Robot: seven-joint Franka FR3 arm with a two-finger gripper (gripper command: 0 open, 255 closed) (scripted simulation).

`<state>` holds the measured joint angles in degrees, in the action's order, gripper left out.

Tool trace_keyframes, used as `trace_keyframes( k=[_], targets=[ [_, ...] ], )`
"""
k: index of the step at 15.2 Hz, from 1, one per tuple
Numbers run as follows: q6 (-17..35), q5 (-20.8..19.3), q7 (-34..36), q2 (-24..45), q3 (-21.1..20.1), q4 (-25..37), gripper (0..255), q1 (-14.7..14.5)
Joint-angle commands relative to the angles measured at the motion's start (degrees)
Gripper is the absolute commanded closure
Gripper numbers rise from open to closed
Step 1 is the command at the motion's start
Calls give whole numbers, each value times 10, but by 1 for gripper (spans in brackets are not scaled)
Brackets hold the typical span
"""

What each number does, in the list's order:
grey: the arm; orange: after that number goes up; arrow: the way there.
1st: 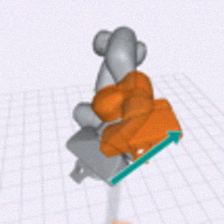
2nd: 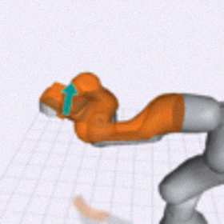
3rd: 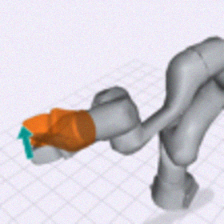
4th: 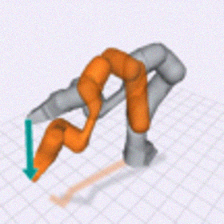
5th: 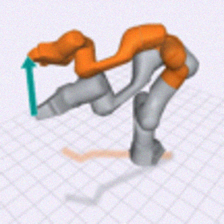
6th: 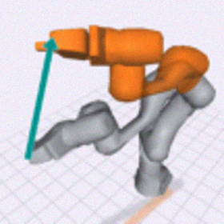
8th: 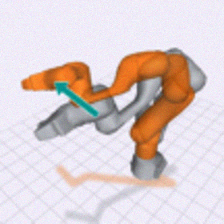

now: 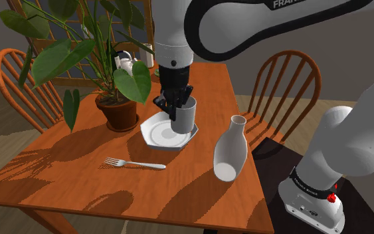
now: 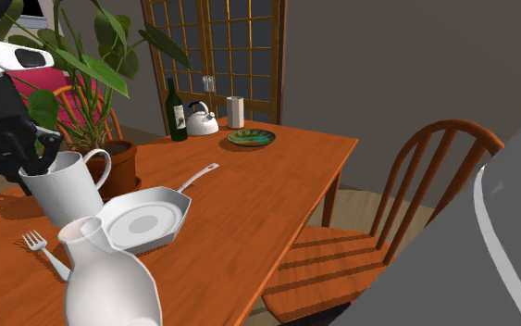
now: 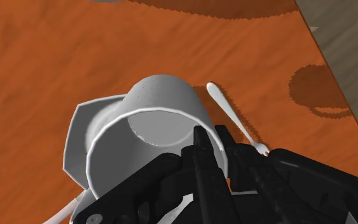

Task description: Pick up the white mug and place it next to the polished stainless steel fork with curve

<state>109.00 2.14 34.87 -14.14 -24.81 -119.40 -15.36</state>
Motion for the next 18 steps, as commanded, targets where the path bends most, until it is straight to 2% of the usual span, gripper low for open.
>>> trace_keyframes(
  k=[1, 8, 18],
  targets=[
    [-2, -7, 35, 24, -22, 24, 255, -8],
    [-23, -58, 162, 127, -94, 129, 255, -45],
    [52, -68, 173, 140, -95, 66, 255, -47]
  ],
)
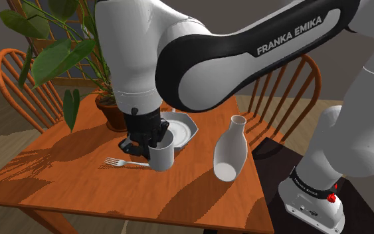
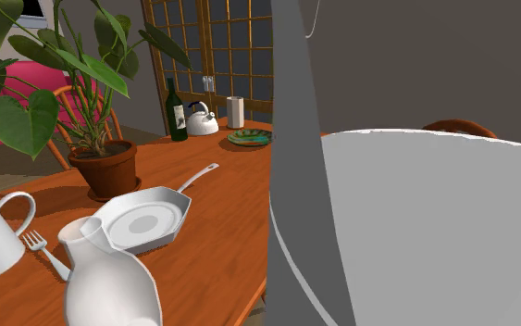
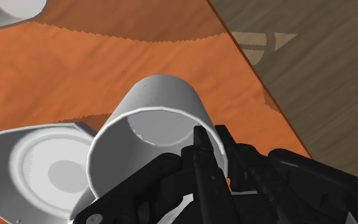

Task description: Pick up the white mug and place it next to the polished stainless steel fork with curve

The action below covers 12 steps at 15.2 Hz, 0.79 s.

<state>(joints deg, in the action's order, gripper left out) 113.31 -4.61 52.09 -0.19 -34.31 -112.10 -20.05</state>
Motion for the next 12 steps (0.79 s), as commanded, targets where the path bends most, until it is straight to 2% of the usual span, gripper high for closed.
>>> trace_keyframes(
  k=[1, 12],
  targets=[
    [16, -2, 3, 3, 0, -13, 255, 0],
    [95, -29, 25, 36, -1, -67, 255, -3]
  ],
)
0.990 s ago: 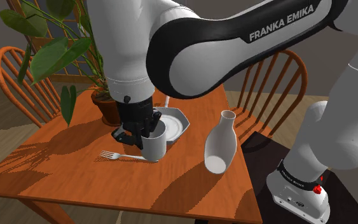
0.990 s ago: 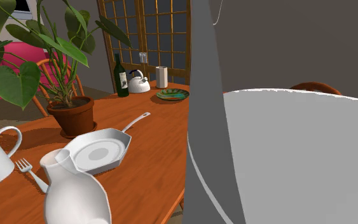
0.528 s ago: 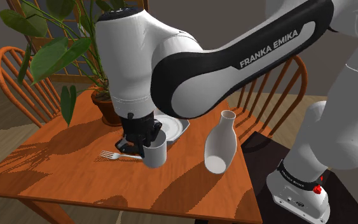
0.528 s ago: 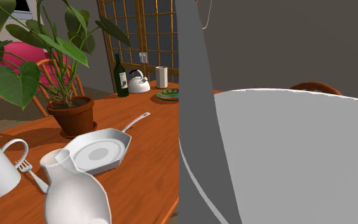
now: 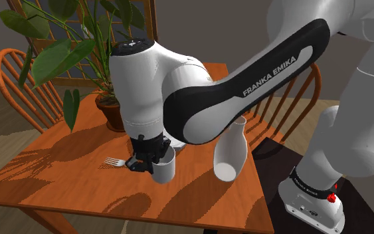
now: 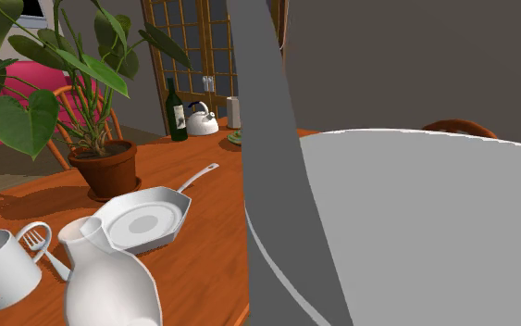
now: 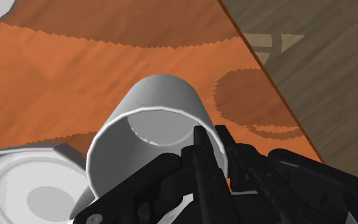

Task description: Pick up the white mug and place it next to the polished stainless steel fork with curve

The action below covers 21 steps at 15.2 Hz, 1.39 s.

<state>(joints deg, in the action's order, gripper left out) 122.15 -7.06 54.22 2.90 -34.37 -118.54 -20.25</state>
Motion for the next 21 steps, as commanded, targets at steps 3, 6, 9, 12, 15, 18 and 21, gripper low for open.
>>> trace_keyframes(
  k=[3, 6, 9, 12, 15, 18, 21],
  targets=[
    [28, -14, 12, 17, 0, -14, 255, -2],
    [48, -25, 21, 30, 2, -25, 255, -4],
    [70, -39, 32, 45, 4, -35, 255, -6],
    [70, -39, 32, 45, 4, -35, 255, -6],
    [70, -39, 32, 45, 4, -35, 255, -6],
    [70, -39, 32, 45, 4, -35, 0, -6],
    [70, -39, 32, 45, 4, -35, 0, -6]
  ],
)
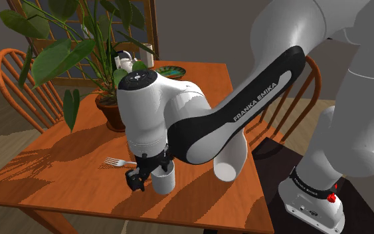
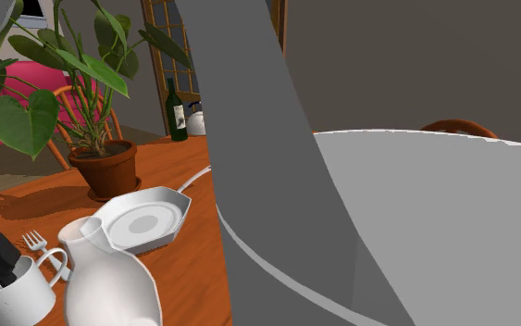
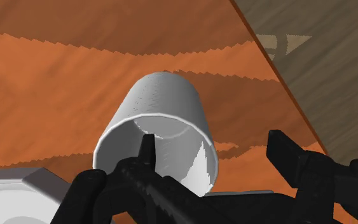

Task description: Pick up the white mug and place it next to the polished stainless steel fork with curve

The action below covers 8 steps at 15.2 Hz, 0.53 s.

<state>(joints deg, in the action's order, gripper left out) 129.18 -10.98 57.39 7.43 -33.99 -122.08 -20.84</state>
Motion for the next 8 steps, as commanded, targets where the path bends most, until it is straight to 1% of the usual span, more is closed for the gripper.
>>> trace_keyframes(
  k=[1, 2, 6, 8],
  targets=[
    [0, 0, 0, 0, 0, 0, 0, 0],
    [0, 0, 0, 0, 0, 0, 0, 0],
    [-65, 37, -25, -43, -7, 31, 0, 4],
    [-65, 37, -25, -43, -6, 31, 0, 4]
  ],
)
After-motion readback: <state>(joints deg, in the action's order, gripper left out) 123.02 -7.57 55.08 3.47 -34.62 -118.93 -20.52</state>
